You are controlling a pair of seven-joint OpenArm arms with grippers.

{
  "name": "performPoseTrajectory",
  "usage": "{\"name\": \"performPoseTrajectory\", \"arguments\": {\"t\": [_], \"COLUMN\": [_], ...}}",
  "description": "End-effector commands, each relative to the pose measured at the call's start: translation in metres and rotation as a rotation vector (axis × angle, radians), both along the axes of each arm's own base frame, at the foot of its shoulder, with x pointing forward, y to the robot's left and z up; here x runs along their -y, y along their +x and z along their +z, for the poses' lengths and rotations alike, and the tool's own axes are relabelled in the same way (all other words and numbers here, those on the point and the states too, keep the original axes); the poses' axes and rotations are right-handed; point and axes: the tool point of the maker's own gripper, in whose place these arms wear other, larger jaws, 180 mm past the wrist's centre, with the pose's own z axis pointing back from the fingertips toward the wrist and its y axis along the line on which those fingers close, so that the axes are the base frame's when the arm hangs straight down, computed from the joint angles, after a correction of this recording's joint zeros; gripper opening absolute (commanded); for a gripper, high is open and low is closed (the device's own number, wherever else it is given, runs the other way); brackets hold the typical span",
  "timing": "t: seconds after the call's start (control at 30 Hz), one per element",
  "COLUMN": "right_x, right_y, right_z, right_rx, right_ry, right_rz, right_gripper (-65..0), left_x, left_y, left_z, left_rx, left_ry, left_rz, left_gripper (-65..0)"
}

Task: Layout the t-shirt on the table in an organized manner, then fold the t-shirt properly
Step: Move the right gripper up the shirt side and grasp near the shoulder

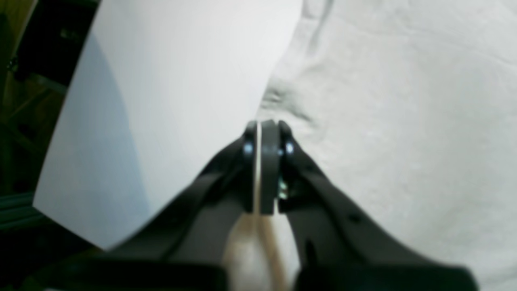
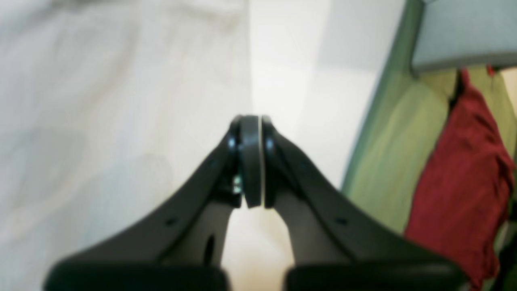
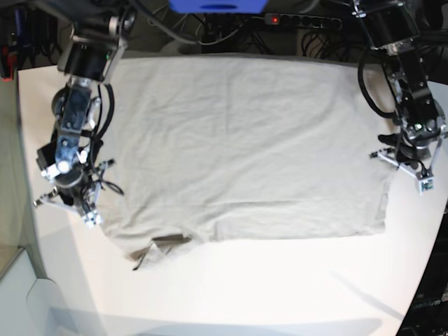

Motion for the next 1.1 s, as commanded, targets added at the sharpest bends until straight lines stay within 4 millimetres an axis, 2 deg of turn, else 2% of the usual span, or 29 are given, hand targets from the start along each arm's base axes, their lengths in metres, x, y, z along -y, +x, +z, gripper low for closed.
{"name": "performPoseTrajectory", "arguments": {"t": [0.0, 0.13, 0.33, 0.43, 0.53, 0.9, 1.07], "right_x": [0.001, -0.002, -0.004, -0.006, -0.009, -0.020, -0.023], "right_y": [0.001, -0.032, -0.056, -0.058, -0.060, -0.045, -0.035], "right_z": [0.013, -0.012, -0.035, -0.041, -0.054, -0.076, -0.082], "right_rx": [0.029, -0.054, -0.121, -0.136, -0.169, -0.210, -0.227], "right_ry": [-0.016, -0.009, -0.005, 0.006, 0.024, 0.086, 0.106], "right_rz": [0.006, -0.016, -0.015, -0.012, -0.008, 0.013, 0.018], "right_gripper": [-64.7, -64.7, -64.7, -64.7, -64.7, -64.7, -64.7], "left_x": [-0.008, -0.006, -0.007, -0.007, -0.008, -0.007, 0.009], "left_y": [0.005, -0.003, -0.004, -0.005, -0.011, -0.018, -0.011], "left_z": [0.013, 0.004, 0.001, -0.002, -0.019, -0.055, -0.073], "left_rx": [0.027, -0.002, -0.008, -0.013, -0.057, -0.100, -0.110], "left_ry": [0.033, 0.028, 0.027, 0.024, 0.003, -0.038, -0.038], "left_rz": [0.001, -0.001, 0.000, 0.001, 0.011, 0.025, -0.036], "left_gripper": [-63.1, -63.1, -63.1, -63.2, -63.6, -63.7, -63.7]}}
